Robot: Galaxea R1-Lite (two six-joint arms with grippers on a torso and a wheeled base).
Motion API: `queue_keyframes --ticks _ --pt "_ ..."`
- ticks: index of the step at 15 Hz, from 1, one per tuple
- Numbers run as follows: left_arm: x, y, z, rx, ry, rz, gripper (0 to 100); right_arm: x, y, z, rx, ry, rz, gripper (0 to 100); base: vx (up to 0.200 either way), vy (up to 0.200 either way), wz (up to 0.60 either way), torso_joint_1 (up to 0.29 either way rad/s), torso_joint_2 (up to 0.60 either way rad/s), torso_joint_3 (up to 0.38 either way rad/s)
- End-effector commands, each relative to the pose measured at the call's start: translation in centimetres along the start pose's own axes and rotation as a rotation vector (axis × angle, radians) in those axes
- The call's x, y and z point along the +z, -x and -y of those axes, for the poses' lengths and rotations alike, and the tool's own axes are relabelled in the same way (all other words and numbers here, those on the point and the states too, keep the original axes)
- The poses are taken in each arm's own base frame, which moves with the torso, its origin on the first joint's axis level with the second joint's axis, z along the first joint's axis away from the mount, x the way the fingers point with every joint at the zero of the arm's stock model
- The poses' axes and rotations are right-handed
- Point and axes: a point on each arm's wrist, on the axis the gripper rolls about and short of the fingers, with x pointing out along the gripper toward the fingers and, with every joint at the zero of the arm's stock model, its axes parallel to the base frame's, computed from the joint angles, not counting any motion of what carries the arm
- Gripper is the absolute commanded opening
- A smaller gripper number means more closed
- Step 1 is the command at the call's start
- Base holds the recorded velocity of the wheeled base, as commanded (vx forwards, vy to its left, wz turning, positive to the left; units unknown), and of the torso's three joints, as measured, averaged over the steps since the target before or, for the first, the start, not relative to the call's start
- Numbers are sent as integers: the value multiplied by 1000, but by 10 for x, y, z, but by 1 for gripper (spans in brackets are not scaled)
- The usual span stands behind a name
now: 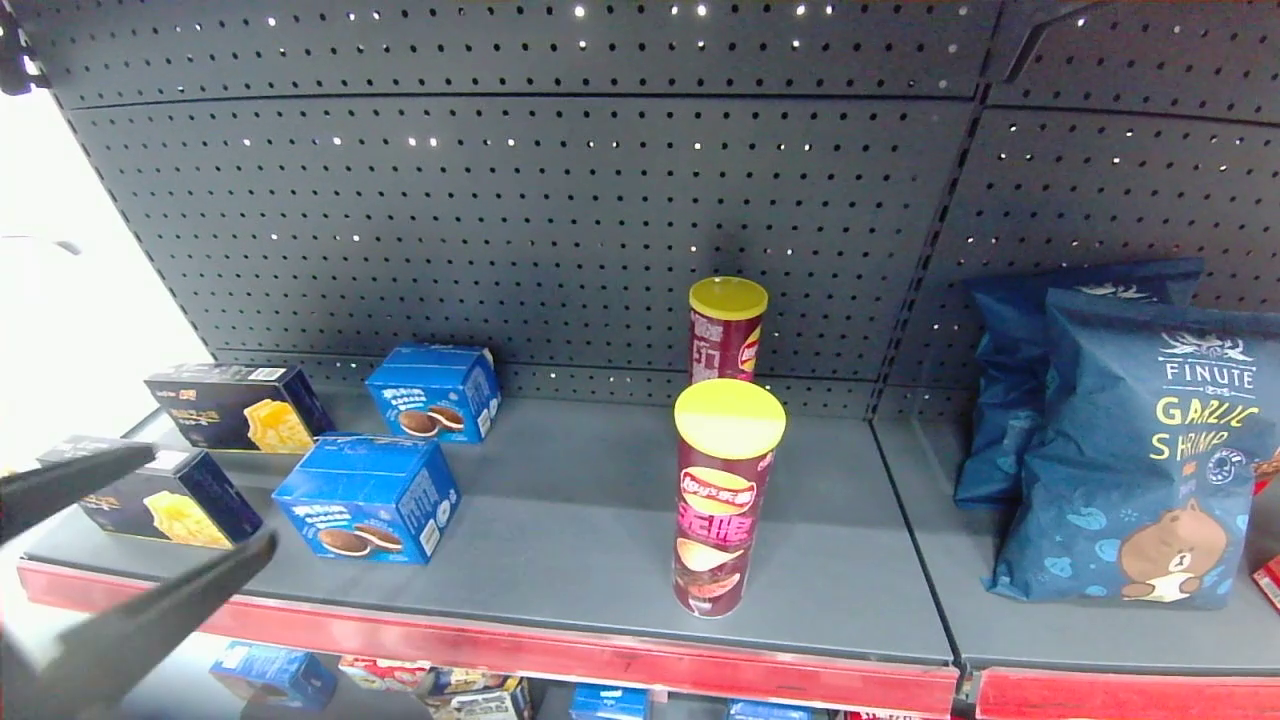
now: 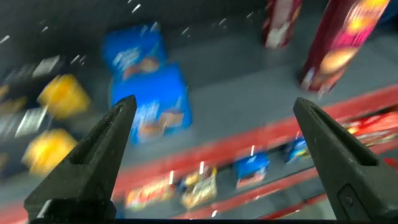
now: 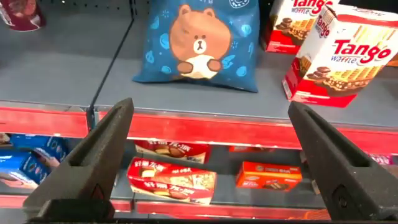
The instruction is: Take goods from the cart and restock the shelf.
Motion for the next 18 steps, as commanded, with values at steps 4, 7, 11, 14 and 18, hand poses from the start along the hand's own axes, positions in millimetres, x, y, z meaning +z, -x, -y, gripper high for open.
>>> queue_keyframes --ticks 4,7,11,14,18 --pt "10 -196 17 -184 116 -52 100 -1 -1 1 -63 -1 -7 100 0 0 0 0 0 0" --pt "-11 -222 29 -219 106 -71 100 -1 -1 1 -65 -1 -7 100 0 0 0 0 0 0" --pt "-30 -235 38 -232 48 -116 100 -1 -1 1 -65 -1 -5 100 0 0 0 0 0 0" --pt "-38 -235 41 -242 14 -143 100 -3 -1 1 -64 -1 -13 100 0 0 0 0 0 0" --pt "-46 -235 48 -267 1 -169 100 -6 -2 1 -63 -1 -24 100 0 0 0 0 0 0"
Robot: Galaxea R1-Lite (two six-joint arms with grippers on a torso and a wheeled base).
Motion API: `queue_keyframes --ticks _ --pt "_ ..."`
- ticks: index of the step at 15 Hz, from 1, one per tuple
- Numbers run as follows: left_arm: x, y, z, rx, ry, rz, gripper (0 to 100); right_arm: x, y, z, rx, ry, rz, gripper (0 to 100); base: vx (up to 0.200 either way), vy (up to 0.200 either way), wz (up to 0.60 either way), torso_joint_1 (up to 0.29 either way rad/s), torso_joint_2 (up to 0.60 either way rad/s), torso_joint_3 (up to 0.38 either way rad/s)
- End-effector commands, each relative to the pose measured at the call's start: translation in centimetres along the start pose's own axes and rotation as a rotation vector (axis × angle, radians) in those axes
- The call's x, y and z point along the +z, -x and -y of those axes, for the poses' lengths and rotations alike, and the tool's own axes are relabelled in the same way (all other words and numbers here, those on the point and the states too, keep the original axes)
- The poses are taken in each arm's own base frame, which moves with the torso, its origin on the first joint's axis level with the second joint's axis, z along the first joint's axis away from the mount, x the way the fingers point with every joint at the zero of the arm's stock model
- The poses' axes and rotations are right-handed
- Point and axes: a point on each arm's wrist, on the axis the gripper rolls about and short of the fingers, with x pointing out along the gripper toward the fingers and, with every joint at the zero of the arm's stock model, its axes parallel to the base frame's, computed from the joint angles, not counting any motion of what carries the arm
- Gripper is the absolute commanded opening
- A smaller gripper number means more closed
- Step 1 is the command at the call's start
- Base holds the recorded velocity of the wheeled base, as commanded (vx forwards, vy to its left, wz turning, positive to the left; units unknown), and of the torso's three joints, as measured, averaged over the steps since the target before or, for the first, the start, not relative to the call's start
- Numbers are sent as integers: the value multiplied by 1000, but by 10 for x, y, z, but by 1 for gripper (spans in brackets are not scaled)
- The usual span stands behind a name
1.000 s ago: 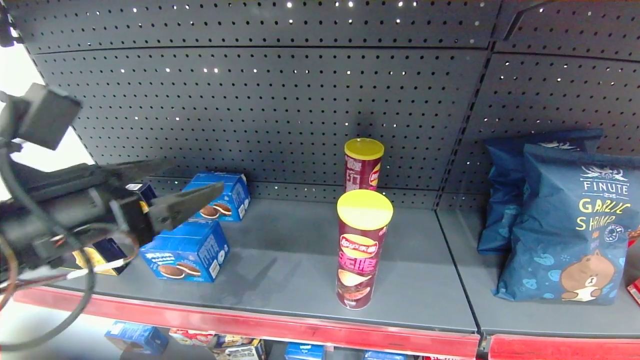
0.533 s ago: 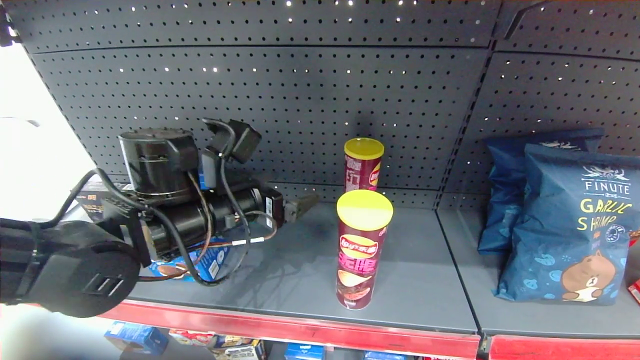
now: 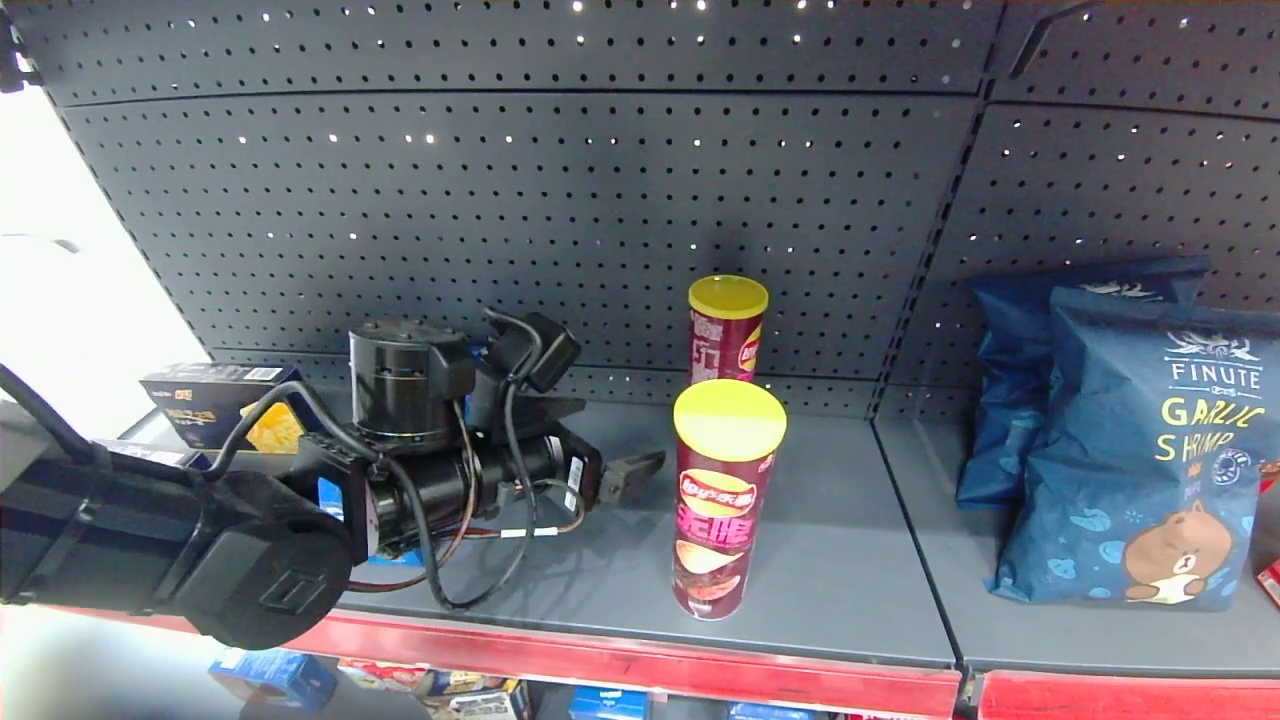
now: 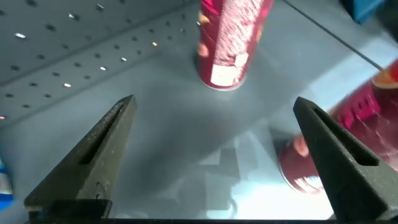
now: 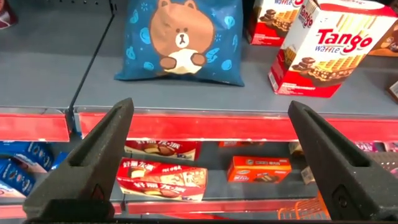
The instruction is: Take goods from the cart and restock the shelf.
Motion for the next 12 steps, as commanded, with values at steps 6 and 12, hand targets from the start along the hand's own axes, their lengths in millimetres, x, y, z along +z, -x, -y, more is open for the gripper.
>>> queue_keyframes --ticks 6,12 --pt "-8 0 15 -46 -7 -28 100 -2 -1 0 2 1 -15 100 0 0 0 0 0 0" --pt "-12 2 25 -72 -7 -43 100 -4 -2 0 2 1 -20 100 0 0 0 0 0 0"
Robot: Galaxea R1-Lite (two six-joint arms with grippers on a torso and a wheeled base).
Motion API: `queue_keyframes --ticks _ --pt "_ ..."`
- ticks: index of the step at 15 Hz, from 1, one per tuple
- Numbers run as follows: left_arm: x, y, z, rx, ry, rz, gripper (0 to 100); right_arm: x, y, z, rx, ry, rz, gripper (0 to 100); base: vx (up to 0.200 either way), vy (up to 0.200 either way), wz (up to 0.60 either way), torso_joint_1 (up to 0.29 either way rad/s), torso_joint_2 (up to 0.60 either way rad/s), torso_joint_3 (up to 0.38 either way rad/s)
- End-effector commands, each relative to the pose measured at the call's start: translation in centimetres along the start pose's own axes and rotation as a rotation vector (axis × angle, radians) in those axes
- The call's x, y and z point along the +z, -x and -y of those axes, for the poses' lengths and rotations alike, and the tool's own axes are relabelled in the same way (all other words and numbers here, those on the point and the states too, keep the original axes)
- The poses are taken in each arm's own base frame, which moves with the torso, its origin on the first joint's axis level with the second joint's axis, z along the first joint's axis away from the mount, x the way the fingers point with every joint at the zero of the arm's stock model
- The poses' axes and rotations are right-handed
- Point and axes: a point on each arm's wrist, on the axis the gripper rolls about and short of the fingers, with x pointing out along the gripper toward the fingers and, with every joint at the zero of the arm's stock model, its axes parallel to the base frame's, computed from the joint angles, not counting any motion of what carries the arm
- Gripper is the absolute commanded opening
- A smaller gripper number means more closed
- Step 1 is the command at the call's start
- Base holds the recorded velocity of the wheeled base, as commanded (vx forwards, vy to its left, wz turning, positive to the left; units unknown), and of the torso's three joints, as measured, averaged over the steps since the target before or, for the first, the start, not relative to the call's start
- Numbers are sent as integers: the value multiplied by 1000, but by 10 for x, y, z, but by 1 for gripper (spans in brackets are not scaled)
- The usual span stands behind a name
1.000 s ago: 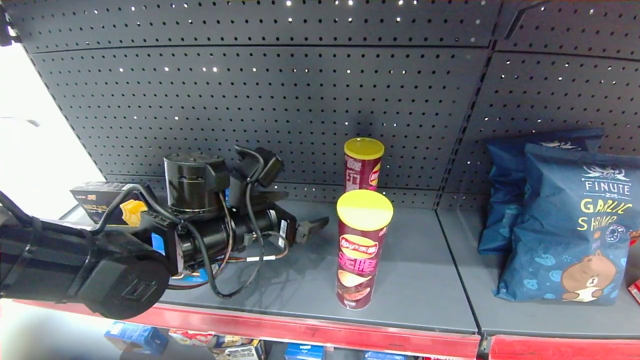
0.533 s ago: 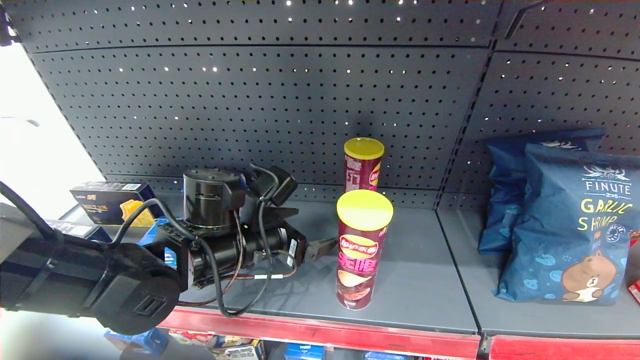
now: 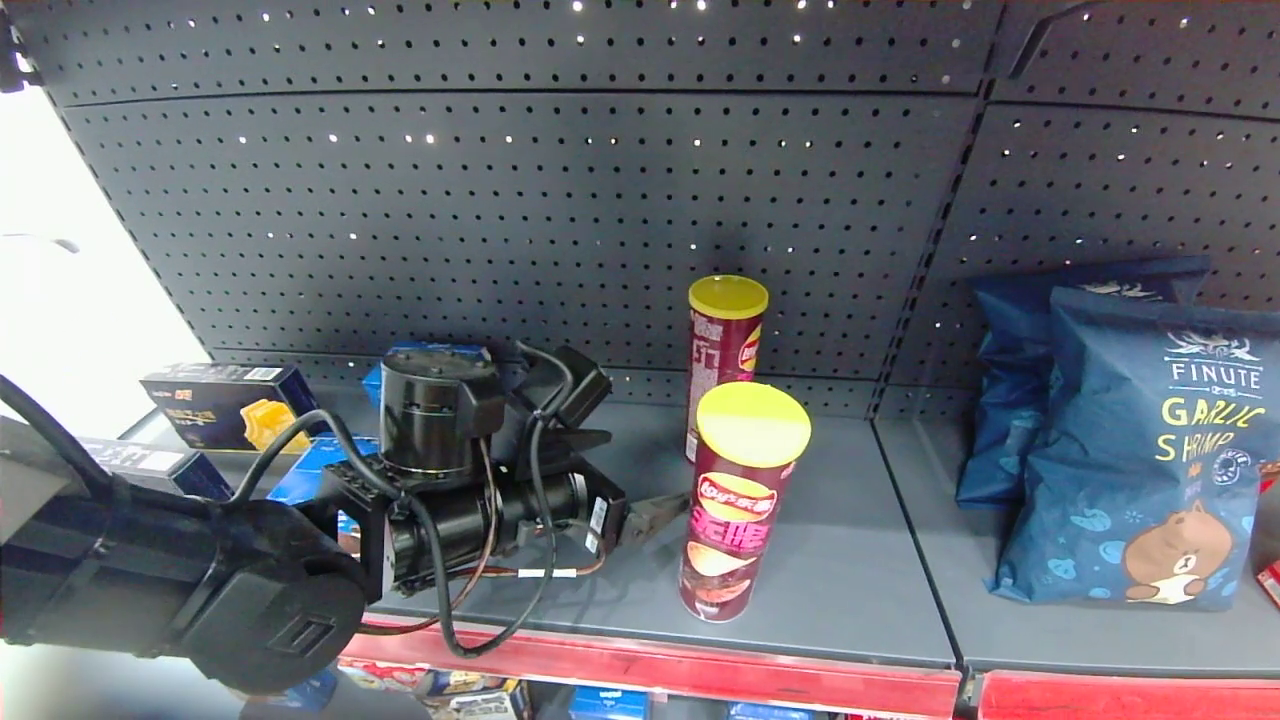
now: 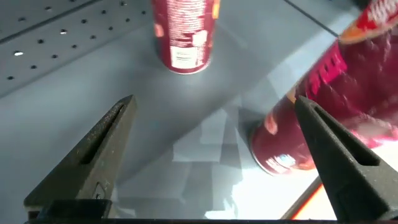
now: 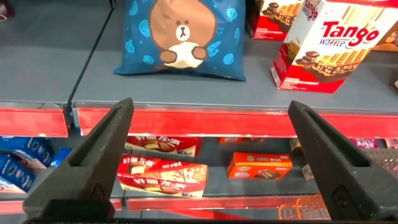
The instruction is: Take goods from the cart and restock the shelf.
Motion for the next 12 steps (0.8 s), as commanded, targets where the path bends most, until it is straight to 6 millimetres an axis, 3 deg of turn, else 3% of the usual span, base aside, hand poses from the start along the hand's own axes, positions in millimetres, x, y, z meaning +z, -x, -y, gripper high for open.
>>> queue_keyframes --ticks 1,5,12 --pt "-2 3 2 -3 1 -7 100 0 -1 0 1 1 -6 100 0 0 0 0 0 0" --pt "-16 10 4 -4 8 -57 100 -2 -1 0 1 1 -12 100 0 0 0 0 0 0" --pt "-12 20 4 3 7 -40 100 -4 -2 0 3 1 -18 100 0 0 0 0 0 0"
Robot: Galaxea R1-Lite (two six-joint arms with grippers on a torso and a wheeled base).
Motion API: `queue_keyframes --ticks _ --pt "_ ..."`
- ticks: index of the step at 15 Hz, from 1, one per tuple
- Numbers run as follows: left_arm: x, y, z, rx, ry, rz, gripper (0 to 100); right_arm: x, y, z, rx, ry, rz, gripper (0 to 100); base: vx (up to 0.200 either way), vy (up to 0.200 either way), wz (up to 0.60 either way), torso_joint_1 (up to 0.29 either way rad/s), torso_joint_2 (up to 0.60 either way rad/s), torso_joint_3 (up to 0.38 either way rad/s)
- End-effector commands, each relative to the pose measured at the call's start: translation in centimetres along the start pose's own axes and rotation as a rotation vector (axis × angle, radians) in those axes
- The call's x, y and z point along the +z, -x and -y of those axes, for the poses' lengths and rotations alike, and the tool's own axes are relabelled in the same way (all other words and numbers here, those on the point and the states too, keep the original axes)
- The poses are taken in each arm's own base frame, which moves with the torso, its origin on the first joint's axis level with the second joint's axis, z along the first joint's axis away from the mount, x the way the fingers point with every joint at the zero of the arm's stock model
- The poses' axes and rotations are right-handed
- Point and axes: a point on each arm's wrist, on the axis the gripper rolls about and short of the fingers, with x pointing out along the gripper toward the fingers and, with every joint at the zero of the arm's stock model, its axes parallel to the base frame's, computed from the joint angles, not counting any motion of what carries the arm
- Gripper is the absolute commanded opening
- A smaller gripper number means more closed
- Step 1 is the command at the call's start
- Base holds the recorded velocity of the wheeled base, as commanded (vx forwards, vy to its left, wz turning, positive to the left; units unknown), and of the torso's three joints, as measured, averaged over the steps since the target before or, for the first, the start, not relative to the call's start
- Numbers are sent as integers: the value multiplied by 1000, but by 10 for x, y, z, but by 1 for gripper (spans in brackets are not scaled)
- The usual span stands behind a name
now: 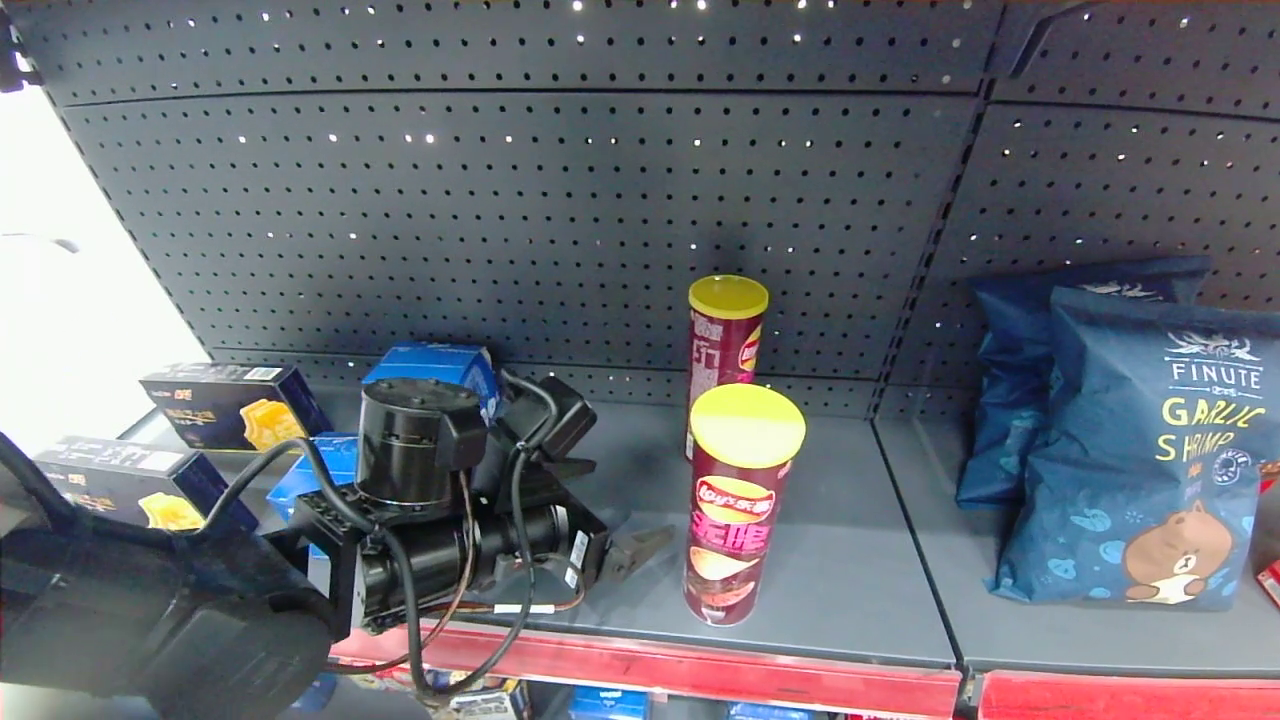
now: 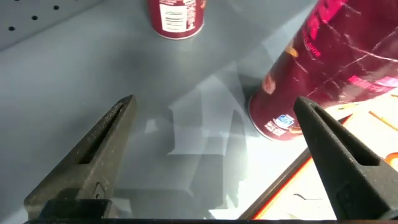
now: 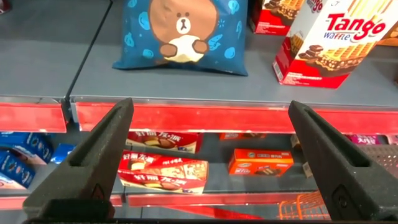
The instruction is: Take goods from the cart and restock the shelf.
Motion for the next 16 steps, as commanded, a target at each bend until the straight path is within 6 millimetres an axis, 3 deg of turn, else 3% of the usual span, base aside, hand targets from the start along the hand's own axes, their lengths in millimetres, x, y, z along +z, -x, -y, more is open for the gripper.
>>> queue_keyframes --ticks 1,4,11,13,16 --pt "4 9 1 1 -3 18 100 1 0 0 0 0 -1 100 0 0 0 0 0 0" --pt "10 35 2 22 -2 64 100 0 0 0 14 3 0 100 0 0 0 0 0 0" --pt "28 108 -19 242 5 227 100 5 1 -2 131 1 22 100 0 0 0 0 0 0" --pt "23 135 -22 316 11 261 100 6 1 -1 160 0 24 100 0 0 0 0 0 0" --pt "-5 180 -14 418 25 289 100 5 2 0 173 -1 33 100 0 0 0 0 0 0"
